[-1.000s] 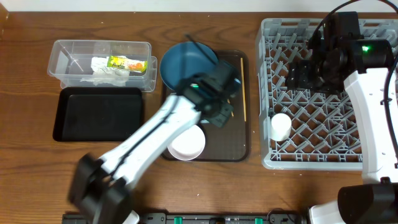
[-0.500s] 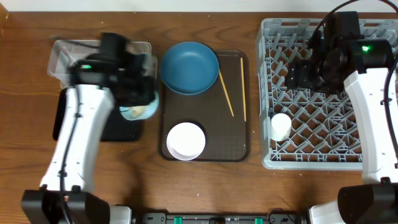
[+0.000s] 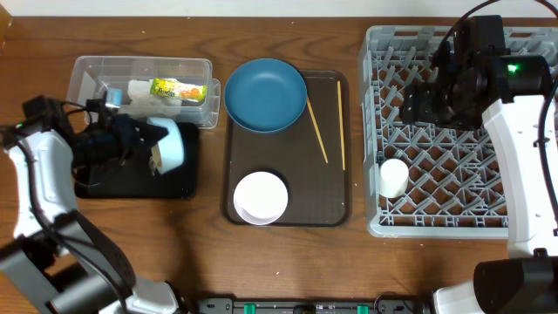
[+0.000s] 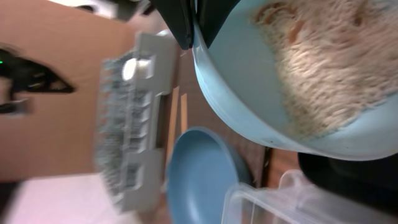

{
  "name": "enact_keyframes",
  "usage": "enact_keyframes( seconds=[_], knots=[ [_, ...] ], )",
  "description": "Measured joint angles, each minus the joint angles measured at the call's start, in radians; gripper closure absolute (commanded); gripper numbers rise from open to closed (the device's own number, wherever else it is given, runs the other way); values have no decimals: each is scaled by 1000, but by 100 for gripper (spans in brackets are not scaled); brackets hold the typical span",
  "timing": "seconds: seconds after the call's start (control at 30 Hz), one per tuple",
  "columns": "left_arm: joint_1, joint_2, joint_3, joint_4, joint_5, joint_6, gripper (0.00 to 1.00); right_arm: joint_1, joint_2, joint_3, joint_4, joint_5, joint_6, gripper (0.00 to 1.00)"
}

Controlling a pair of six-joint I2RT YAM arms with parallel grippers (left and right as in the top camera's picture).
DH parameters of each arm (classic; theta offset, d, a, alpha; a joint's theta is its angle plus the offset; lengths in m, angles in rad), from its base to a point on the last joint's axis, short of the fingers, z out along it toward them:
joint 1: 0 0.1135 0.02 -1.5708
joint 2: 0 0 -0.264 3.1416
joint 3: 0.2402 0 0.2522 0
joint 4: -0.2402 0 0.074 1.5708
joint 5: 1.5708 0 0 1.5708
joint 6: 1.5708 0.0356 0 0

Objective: Sort waste into correct bins and load items into the dishwasher rack
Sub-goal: 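Tip the light-blue bowl over the black tray to dump the rice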

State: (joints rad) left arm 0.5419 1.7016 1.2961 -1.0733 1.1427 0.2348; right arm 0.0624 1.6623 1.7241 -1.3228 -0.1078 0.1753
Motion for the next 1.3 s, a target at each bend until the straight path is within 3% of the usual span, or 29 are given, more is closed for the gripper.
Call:
enact_keyframes(
  seconds=[0.27,0.4,0.9,1.3],
  knots=[
    [101,148,0,4,282,13,94,0,0,0,0,0,0,18],
    [132,188,0,3,346,7,94,0,0,0,0,0,0,18],
    [149,198,0,0,401,-59,94,0,0,0,-2,0,0,18],
    [149,198,0,-3,403,-222,94,0,0,0,-5,0,0,18]
  ],
)
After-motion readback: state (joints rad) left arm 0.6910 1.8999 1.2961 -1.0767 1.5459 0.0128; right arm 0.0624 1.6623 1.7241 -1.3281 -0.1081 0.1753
